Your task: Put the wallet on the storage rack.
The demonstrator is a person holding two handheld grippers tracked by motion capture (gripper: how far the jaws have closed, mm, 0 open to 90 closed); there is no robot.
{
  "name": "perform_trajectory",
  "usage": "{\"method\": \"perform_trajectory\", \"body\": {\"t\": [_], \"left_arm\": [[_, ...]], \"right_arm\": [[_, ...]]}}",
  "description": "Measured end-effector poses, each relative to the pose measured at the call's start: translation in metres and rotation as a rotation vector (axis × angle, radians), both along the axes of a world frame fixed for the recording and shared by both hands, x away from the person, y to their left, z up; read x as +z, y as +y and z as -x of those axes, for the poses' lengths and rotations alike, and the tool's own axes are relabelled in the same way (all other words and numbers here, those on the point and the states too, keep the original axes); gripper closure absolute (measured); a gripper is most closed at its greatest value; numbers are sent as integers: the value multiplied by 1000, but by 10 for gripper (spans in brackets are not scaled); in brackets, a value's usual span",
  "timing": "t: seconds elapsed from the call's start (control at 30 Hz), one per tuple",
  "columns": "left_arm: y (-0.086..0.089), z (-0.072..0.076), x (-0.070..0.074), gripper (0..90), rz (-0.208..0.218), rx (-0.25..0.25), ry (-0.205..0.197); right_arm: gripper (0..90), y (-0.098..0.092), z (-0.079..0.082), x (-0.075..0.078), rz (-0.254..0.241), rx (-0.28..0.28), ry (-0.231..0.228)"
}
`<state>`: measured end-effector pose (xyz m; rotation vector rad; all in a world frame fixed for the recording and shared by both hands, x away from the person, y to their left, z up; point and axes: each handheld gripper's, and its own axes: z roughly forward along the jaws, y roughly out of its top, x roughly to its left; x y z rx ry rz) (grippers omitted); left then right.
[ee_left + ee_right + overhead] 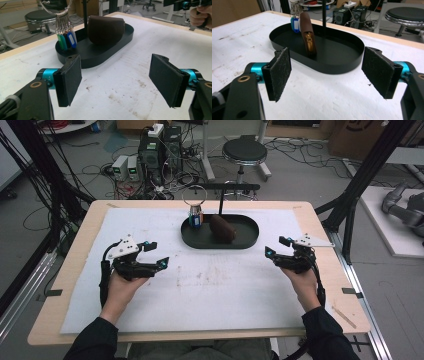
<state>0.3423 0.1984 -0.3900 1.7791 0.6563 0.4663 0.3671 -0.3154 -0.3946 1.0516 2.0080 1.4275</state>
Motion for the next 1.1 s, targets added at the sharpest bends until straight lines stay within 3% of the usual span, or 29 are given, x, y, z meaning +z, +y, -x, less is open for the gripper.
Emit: {"method": "perform_trajectory", "body": {"t": [0.3, 1.1], "left_arm": [[6, -1, -1, 261, -4, 28, 0], [14, -1, -4, 262, -18, 51, 11]], "right_arm": [[229, -9, -1, -7, 8, -19, 13], [225, -10, -6, -12, 27, -15, 34]]}}
